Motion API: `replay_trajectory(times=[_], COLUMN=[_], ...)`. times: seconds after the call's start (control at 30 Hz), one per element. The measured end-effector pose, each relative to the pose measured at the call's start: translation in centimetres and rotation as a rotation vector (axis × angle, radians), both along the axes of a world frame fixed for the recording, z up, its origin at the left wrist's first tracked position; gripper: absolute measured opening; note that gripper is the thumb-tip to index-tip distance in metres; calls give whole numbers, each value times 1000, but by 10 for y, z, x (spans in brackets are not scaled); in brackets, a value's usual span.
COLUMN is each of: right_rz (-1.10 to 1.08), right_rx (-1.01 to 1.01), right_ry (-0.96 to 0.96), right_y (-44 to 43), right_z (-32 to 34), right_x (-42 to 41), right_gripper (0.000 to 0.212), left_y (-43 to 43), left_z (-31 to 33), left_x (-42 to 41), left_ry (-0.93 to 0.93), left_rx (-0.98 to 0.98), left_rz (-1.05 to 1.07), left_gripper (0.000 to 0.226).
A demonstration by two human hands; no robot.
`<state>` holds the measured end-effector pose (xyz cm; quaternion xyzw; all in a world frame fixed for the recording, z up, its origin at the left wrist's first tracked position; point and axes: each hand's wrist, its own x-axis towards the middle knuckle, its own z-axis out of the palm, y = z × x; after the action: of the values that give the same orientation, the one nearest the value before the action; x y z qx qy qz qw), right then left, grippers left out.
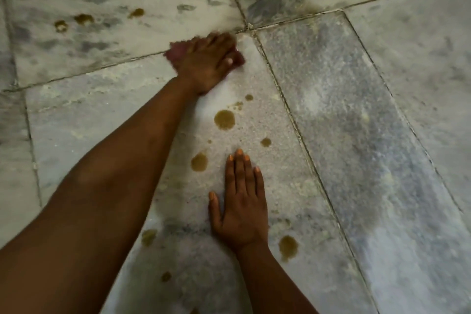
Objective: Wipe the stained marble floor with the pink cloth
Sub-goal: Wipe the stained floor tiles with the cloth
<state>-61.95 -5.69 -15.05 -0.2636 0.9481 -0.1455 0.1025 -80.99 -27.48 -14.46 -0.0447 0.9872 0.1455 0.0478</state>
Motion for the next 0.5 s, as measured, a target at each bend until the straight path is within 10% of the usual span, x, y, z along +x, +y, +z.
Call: replay_trajectory(times=[0.27, 0.5], right_rz=[-13, -8], right_rx=[-10, -12], right_ry=[9, 35], right_y=[0, 0], right_z=[-1, -3], right_x=[-1, 0], right_gripper=[72, 71], left_y=[41, 17], left_z=[-4, 1], left_x=[62, 39], left_ry=[40, -59], left_rx=[14, -48], left_rz=[-528, 135], left_gripper=[55, 51])
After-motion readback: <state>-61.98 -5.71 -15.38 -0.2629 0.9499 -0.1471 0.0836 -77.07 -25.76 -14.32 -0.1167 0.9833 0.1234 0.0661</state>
